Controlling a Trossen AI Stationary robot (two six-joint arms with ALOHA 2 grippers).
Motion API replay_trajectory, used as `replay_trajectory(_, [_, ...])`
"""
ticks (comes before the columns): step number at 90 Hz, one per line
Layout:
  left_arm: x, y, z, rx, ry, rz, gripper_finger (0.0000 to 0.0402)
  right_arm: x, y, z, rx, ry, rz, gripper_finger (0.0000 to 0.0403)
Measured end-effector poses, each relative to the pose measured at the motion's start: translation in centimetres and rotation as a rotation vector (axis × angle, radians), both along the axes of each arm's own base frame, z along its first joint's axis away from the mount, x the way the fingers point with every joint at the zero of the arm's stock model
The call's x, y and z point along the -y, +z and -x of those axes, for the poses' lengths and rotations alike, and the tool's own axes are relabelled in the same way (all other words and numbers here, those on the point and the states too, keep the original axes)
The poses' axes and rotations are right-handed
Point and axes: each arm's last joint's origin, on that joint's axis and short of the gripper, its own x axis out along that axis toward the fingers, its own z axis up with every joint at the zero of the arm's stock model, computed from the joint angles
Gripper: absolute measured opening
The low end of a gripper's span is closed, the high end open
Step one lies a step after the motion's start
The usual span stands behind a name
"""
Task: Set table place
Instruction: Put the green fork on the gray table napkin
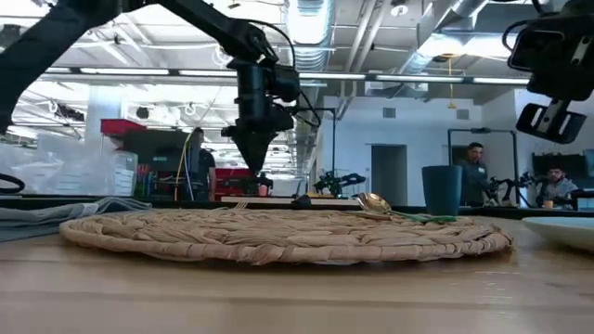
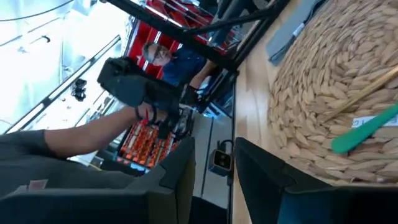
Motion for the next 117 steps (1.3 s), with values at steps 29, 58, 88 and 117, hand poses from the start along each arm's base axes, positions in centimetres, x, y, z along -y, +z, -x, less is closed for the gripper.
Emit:
replay_trajectory(29, [-0.6, -1.0, 1.4, -0.055, 0.085, 0.041, 0.0161, -0.2, 0.0, 0.1, -0.001, 0.019, 0.001, 0.0103])
replay_trajectory(58, [-0.1, -4.2, 2.3, -0.125, 0.178, 0.052, 0.0162, -0.2, 0.0, 0.1, -0.007, 0.019, -0.013, 0.0103])
replay_trajectory(88, [-0.3, -6.7, 2.0, -0.023, 0.311, 0.008, 0.0162, -0.2, 0.0, 0.1, -0.006, 0.02, -0.013, 0.0103])
replay_trajectory(117, [-0.1, -8.4, 3.0, -0.064, 0.329, 0.004, 0.0162, -0.2, 0.0, 0.1, -0.006, 0.022, -0.013, 0.0103])
